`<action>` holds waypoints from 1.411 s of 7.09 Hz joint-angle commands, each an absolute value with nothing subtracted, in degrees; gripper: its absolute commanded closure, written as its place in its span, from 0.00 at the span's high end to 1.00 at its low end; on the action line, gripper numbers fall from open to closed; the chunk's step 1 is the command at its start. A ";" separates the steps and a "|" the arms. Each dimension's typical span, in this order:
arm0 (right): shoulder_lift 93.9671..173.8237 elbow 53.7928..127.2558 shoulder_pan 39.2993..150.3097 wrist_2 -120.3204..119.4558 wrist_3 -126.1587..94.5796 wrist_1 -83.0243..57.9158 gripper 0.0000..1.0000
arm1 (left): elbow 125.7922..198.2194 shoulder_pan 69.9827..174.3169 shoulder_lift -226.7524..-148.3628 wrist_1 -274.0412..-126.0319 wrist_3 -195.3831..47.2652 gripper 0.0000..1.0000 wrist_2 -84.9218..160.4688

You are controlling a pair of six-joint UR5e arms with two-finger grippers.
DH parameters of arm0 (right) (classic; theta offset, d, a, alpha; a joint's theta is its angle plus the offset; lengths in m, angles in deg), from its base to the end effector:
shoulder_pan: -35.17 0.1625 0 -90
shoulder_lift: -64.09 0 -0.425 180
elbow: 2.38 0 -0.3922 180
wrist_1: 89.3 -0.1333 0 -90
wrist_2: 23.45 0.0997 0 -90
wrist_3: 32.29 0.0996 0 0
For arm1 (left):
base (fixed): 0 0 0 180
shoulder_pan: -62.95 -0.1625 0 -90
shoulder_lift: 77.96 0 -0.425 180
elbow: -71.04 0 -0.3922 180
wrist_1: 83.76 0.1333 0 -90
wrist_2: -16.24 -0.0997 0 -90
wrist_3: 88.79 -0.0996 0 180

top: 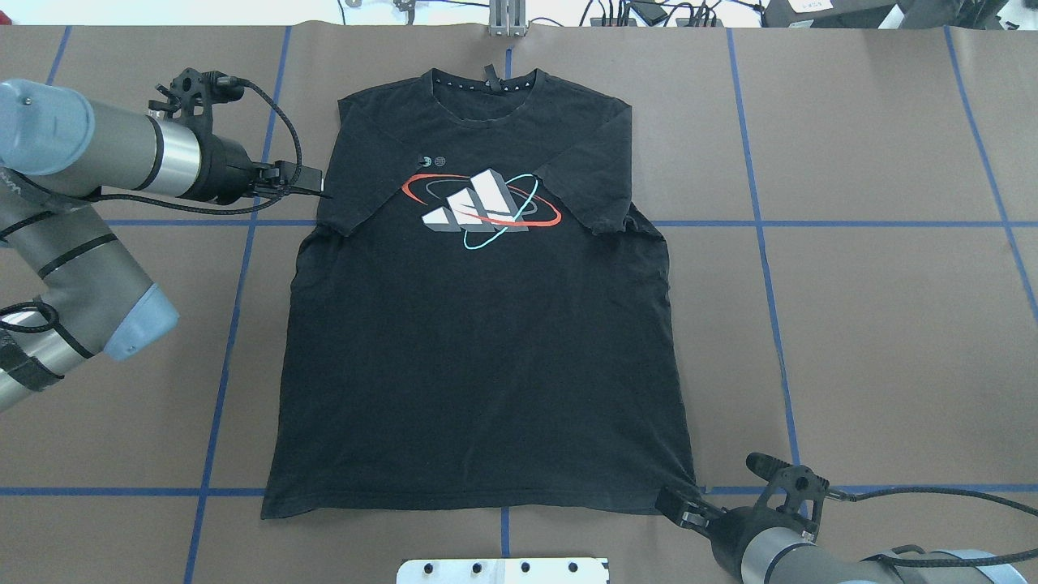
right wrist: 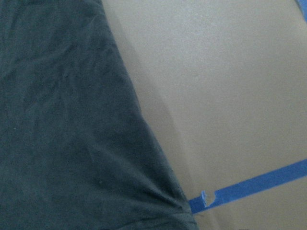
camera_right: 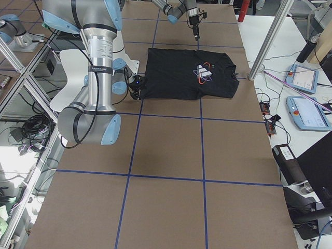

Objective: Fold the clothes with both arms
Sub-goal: 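Move both grippers down to the shirt hem corners nearest the robot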

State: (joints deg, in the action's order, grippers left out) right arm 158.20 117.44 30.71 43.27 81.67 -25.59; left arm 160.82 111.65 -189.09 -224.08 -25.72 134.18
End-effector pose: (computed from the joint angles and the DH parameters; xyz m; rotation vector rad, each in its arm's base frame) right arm -0.4684 -0.1367 0.3940 0.1481 -0.9696 0.4972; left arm 0.3540 -0.5342 0.3529 0.4104 1.2151 -0.0234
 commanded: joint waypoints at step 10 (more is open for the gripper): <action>163.57 123.82 30.78 43.60 81.70 -25.67 0.00 | 167.76 109.03 -183.30 -224.12 -17.09 0.99 131.49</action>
State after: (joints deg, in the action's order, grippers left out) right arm 162.10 122.09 30.85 43.40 81.74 -25.60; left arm 163.96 110.85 -186.78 -224.15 -20.51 133.45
